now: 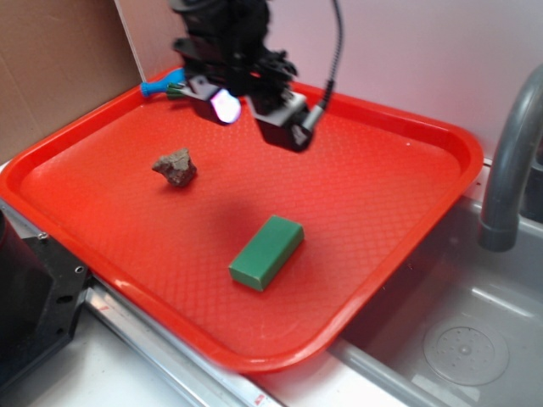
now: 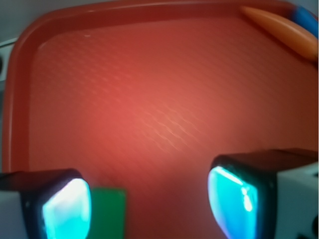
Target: Grab the green block.
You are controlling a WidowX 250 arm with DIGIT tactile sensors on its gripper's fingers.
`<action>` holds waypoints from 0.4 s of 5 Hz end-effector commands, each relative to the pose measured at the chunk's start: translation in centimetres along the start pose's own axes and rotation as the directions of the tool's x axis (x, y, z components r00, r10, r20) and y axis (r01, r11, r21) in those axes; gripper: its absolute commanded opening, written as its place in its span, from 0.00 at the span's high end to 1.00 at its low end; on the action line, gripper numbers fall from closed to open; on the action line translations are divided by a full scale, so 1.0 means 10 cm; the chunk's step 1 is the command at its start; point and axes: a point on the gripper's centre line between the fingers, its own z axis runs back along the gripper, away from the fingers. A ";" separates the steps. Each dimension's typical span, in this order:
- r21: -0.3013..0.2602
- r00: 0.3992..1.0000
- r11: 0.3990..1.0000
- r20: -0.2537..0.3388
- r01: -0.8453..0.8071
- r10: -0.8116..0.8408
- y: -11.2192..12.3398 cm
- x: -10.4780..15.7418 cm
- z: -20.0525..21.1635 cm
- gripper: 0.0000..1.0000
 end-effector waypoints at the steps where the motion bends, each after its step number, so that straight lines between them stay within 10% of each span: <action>1: -0.031 0.998 0.998 0.012 -0.063 0.063 -0.25 -0.01 -0.09 0.00; 2: -0.053 0.999 0.998 -0.023 -0.032 0.031 -0.34 -0.15 -0.16 0.00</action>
